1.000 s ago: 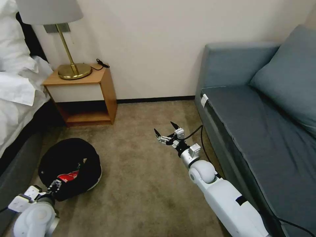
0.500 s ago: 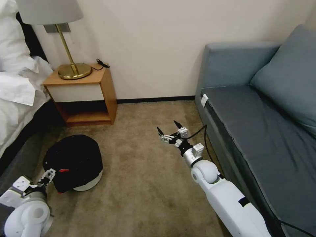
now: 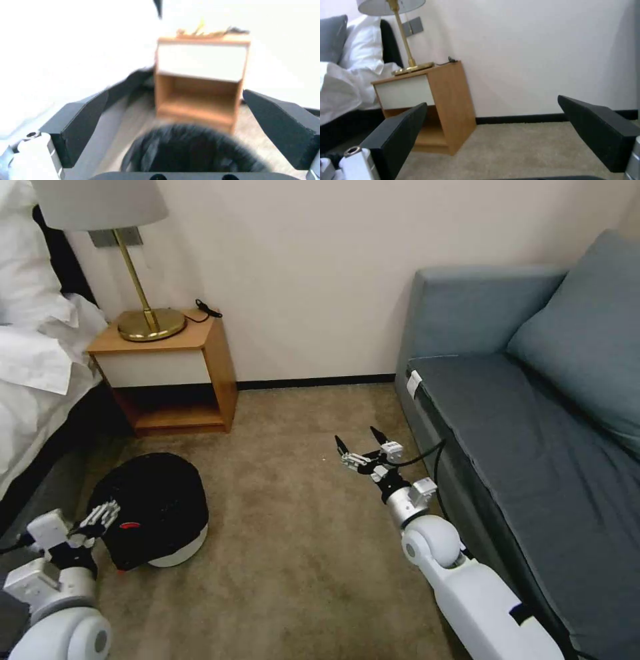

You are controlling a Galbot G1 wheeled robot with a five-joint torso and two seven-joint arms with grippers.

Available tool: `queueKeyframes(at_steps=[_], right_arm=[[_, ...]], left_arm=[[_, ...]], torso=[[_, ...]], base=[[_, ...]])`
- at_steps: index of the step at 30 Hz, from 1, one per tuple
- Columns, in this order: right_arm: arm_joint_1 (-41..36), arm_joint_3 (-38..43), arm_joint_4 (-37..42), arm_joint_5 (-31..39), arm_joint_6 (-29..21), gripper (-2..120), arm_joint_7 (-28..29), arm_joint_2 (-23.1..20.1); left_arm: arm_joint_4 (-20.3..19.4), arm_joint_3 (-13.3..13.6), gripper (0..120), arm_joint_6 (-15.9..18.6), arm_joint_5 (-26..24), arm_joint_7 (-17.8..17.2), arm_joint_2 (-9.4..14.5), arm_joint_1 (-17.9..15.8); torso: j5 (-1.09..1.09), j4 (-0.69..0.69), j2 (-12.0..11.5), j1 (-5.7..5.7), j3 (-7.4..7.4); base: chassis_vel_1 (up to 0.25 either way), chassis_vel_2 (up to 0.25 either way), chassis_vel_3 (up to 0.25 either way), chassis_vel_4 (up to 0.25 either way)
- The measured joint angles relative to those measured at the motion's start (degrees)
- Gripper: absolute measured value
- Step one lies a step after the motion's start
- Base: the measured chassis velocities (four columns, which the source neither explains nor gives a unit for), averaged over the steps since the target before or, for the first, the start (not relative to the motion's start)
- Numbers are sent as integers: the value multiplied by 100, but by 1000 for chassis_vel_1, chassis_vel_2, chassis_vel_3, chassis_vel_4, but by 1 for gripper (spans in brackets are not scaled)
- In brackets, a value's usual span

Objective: Pick up the trash bin, then pick up the garbage on the floor and place it into the trash bin.

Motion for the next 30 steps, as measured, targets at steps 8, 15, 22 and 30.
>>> queueKeyframes(at_steps=[8,15,22,30], right_arm=[[-527,363,297,165,39,100,-56,217],[-899,495,438,194,76,100,-209,513],[-1005,494,511,159,76,100,-257,604],[-1002,486,512,148,73,100,-259,604]], left_arm=[[-381,167,100,-440,258,522,-63,133],[-306,243,100,-670,245,830,-173,221],[-267,270,100,-675,226,864,-207,249],[-260,270,100,-671,211,864,-208,248]], torso=[[-1,0,0,0,0],[-1,-1,0,0,0],[-1,0,0,0,0],[-1,0,0,0,0]], base=[[0,0,0,0],[0,0,0,0],[0,0,0,0],[0,0,0,0]])
